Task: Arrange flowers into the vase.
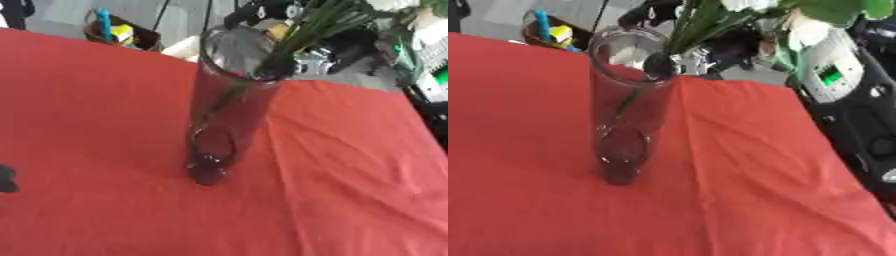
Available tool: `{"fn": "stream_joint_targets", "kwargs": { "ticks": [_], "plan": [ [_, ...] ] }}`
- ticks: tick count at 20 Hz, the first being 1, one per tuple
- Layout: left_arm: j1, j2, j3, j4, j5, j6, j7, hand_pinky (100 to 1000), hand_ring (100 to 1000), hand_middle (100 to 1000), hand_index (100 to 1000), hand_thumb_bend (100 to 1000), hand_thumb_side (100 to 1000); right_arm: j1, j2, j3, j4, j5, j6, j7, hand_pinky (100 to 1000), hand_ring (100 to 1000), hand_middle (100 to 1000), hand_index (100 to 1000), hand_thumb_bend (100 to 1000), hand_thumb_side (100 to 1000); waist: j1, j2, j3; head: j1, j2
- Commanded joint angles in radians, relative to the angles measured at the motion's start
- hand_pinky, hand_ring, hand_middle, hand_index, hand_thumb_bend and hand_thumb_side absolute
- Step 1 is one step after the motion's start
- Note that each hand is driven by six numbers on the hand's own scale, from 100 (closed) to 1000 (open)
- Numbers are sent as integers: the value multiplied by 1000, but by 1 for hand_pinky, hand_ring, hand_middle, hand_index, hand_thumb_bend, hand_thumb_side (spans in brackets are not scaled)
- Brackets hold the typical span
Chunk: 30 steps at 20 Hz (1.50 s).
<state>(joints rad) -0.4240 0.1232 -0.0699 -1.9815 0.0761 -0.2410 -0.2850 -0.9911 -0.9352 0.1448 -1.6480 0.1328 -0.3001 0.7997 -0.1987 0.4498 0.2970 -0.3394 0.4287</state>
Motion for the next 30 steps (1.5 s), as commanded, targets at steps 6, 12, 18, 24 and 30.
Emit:
{"fn": "stream_joint_targets", "kwargs": {
  "ticks": [6, 12, 18, 24, 30],
  "plan": [
    [-5, 16, 5, -19, -4, 3, -5, 542, 615, 822, 778, 100, 984, 4, -51, -25, 7, -21, -7, 91, 933, 1000, 904, 995, 331, 1000, 4, -25, -8, -1, -10],
    [-5, 14, 3, -19, -3, 5, -8, 542, 615, 822, 777, 100, 983, 4, -55, -35, 6, -44, -6, 93, 931, 1000, 906, 1000, 353, 1000, 3, -28, -9, 2, -11],
    [-5, 14, 4, -19, -1, 7, -9, 542, 616, 823, 777, 100, 984, 9, -59, -44, 4, -47, -9, 53, 926, 1000, 902, 1000, 397, 1000, 2, -30, -8, 3, -13],
    [-4, 13, 3, -19, -5, 11, -19, 543, 617, 824, 775, 100, 984, 11, -62, -42, -8, -92, -19, 18, 933, 1000, 890, 1000, 419, 1000, 2, -30, -9, 2, -12],
    [-2, 13, 4, -19, -4, 13, -23, 543, 618, 825, 774, 100, 983, 14, -72, -52, -12, -142, -21, 13, 935, 1000, 886, 1000, 403, 1000, 3, -36, -13, 5, -9]
  ]
}}
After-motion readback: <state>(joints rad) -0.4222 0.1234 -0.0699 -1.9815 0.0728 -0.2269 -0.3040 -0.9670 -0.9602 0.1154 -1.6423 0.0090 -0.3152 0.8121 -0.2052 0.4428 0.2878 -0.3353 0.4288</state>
